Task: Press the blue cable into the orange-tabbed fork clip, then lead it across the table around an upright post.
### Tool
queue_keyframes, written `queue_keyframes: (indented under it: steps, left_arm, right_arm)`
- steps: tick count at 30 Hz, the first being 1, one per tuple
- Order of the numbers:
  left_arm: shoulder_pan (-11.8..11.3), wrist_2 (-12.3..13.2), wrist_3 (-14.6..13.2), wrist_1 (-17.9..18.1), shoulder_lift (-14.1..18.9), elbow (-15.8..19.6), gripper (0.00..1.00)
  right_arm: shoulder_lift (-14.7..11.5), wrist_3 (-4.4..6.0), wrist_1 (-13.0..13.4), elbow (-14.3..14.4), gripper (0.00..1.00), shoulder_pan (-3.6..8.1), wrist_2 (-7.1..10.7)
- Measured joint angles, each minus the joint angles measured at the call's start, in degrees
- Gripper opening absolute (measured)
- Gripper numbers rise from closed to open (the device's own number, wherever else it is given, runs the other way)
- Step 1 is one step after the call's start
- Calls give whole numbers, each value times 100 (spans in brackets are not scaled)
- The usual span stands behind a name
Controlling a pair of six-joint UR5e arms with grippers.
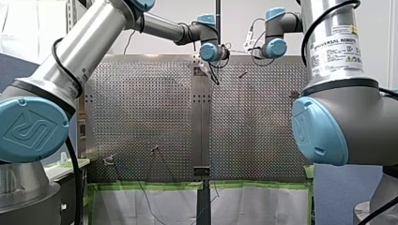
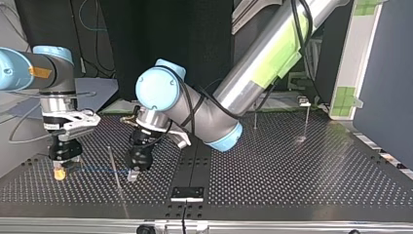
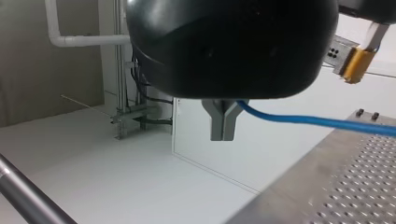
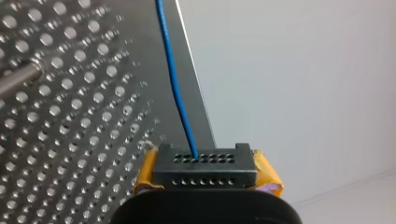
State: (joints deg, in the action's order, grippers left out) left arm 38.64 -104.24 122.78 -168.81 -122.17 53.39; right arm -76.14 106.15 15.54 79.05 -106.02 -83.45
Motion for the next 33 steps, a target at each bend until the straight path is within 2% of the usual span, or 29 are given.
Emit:
queue_keyframes:
  steps: [10,20,23,28,33]
  left_arm:
    - [-130,249,177,9,-445,-45,0]
    - [-187,331,220,246,-907,-58,0]
    - [-213,323,220,286,-947,-59,0]
    - [-287,295,196,306,-1034,-60,0]
    - [-337,289,116,295,-1186,-60,0]
  right_arm:
    - [329,0,-6,-43,0,172,-159]
    - [632,-113,-15,-9,0,299,-264]
    - [750,-171,-10,63,0,310,-292]
    - [996,-210,24,212,0,289,-313]
    - [1288,-306,45,337,0,270,-333]
